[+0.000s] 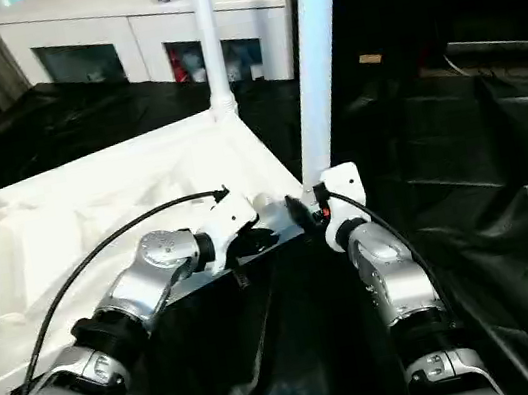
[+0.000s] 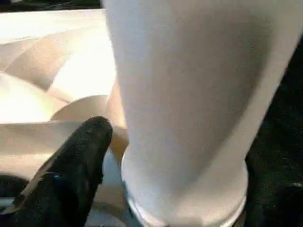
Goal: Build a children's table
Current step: Rotate leg to tighten
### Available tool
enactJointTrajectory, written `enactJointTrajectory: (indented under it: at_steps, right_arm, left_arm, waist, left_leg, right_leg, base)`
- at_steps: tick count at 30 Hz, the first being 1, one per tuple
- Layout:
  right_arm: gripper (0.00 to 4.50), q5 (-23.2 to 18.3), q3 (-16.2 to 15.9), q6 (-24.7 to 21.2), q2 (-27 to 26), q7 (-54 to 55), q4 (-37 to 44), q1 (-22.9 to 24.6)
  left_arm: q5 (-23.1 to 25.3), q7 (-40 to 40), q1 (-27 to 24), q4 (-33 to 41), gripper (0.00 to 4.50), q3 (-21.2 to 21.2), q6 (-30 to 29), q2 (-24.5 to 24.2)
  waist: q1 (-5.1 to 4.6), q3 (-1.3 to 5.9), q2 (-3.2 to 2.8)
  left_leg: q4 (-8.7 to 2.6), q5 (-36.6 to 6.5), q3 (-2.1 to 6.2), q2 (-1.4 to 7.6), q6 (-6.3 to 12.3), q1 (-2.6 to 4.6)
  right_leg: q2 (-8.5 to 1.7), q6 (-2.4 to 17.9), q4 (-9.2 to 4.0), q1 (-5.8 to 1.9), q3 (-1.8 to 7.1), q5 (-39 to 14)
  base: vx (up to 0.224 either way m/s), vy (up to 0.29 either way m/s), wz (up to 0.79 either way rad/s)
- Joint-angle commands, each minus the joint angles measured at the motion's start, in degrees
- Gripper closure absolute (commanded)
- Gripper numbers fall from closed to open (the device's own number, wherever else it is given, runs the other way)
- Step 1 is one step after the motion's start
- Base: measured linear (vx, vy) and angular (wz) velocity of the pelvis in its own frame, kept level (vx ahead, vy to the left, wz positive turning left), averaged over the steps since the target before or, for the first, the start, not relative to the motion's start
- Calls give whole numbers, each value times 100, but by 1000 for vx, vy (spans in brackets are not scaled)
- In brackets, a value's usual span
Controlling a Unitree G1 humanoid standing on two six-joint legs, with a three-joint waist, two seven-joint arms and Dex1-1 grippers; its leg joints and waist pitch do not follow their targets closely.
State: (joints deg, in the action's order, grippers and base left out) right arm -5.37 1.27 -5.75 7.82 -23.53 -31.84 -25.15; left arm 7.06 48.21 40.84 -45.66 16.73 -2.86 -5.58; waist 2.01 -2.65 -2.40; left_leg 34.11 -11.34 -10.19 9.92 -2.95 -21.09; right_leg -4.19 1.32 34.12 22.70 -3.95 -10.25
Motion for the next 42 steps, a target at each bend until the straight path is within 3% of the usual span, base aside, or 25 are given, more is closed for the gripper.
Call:
enactJointTrajectory:
  at_steps: [1, 8, 14, 15, 19, 20, 21, 23, 25, 26, 27, 28, 29, 30, 39, 41, 42]
  right_arm:
    - [25, -83, -395, -94, -80, -400, 78, 65]
    - [13, -64, -720, -79, 653, -1822, 589, 333]
    - [13, -191, -930, -38, 1153, -2741, 1010, 559]
    - [13, -251, -975, -72, 1287, -2978, 1136, 623]
    - [13, -398, -1026, -178, 1549, -3498, 1403, 753]
    - [28, -413, -1026, -193, 1571, -3547, 1429, 764]
    - [28, -461, -1038, -237, 1608, -3628, 1475, 778]
    - [49, -505, -1077, -267, 1649, -3766, 1518, 781]
    - [65, -501, -1141, -258, 1671, -3892, 1531, 763]
    - [75, -495, -1153, -258, 1671, -3906, 1531, 759]
    - [83, -509, -1175, -270, 1678, -3952, 1537, 752]
    - [92, -521, -1189, -283, 1684, -3984, 1544, 749]
    - [108, -523, -1212, -296, 1682, -4032, 1543, 735]
    - [108, -523, -1223, -299, 1681, -4051, 1539, 727]
    - [165, -560, -1278, -394, 1618, -4150, 1513, 686]
    - [170, -589, -1194, -410, 1479, -3902, 1459, 722]
    - [171, -426, -1056, -351, 1192, -3185, 1242, 727]
  left_arm:
    - [-173, 279, -92, 221, 450, 114, 253, 59]
    - [-258, 1014, -259, 453, 450, 149, 397, -337]
    - [-369, 1603, -365, 716, 450, 224, 376, -595]
    - [-398, 1773, -425, 819, 450, 252, 368, -691]
    - [-470, 2165, -573, 1048, 450, 276, 328, -900]
    - [-474, 2189, -590, 1069, 450, 272, 328, -924]
    - [-492, 2250, -623, 1125, 450, 277, 281, -977]
    - [-520, 2352, -680, 1223, 450, 283, 224, -1082]
    - [-548, 2450, -764, 1353, 450, 273, 166, -1215]
    - [-550, 2456, -784, 1381, 450, 266, 158, -1238]
    - [-559, 2467, -810, 1428, 450, 252, 121, -1264]
    - [-565, 2475, -827, 1459, 450, 243, 95, -1280]
    - [-575, 2483, -863, 1519, 450, 228, 51, -1315]
    - [-577, 2479, -875, 1536, 450, 222, 39, -1327]
    - [-656, 2557, -1049, 1824, 450, 227, -150, -1474]
    - [-592, 2361, -1020, 1781, 450, 218, -169, -1380]
    - [-463, 1866, -912, 1627, 450, 173, -213, -1166]
  waist:
    - [17, 335, 97]
    - [58, 352, 82]
    - [83, 343, 77]
    - [78, 334, 54]
    - [124, 332, 105]
    - [130, 337, 94]
    - [132, 338, 143]
    - [147, 334, 116]
    - [147, 336, 218]
    - [158, 328, 166]
    - [148, 331, 209]
    - [155, 326, 183]
    - [149, 332, 239]
    - [154, 329, 217]
    - [129, 326, 288]
    - [121, 323, 292]
    - [117, 323, 300]
  left_leg:
    - [-414, -972, 112, 301, 518, -3]
    - [-382, -795, 94, 324, 706, 14]
    - [-393, -915, 91, 343, 701, 16]
    - [-401, -960, 95, 344, 658, 20]
    - [-404, -932, 89, 366, 677, 22]
    - [-401, -929, 89, 367, 676, 28]
    - [-401, -919, 81, 366, 672, 27]
    - [-400, -903, 85, 362, 644, 28]
    - [-398, -834, 75, 362, 648, 22]
    - [-404, -807, 86, 364, 643, 20]
    - [-400, -794, 78, 363, 645, 20]
    - [-404, -774, 84, 366, 633, 25]
    - [-401, -763, 78, 367, 636, 25]
    - [-405, -768, 85, 370, 621, 27]
    - [-406, -768, 77, 366, 555, 42]
    - [-404, -758, 75, 365, 563, 43]
    - [-401, -765, 75, 360, 549, 40]
  right_leg:
    - [-475, 1155, -464, -298, 276, -1428]
    - [-462, 1318, -411, -301, 275, -965]
    - [-454, 1362, -408, -299, 265, -1031]
    - [-455, 1366, -423, -291, 264, -1106]
    - [-458, 1323, -405, -295, 277, -1154]
    - [-456, 1339, -399, -290, 272, -1148]
    - [-457, 1335, -403, -286, 272, -1158]
    - [-468, 1325, -399, -279, 274, -1221]
    - [-469, 1290, -392, -282, 276, -1246]
    - [-476, 1285, -384, -274, 277, -1280]
    - [-471, 1272, -388, -274, 276, -1274]
    - [-472, 1272, -386, -266, 278, -1263]
    - [-472, 1267, -386, -269, 278, -1238]
    - [-478, 1279, -372, -270, 281, -1217]
    - [-474, 1353, -352, -275, 292, -1018]
    - [-473, 1365, -352, -272, 294, -994]
    - [-474, 1358, -356, -277, 293, -1028]
  base:
    - [0, 0, 0]
    - [0, 0, 0]
    - [0, 0, 0]
    - [0, 0, 0]
    - [0, 0, 0]
    - [0, 0, 0]
    - [0, 0, 0]
    - [0, 0, 0]
    - [0, 0, 0]
    - [0, 0, 0]
    - [0, 0, 0]
    - [0, 0, 0]
    - [0, 0, 0]
    - [0, 0, 0]
    - [0, 0, 0]
    - [0, 0, 0]
    - [0, 0, 0]
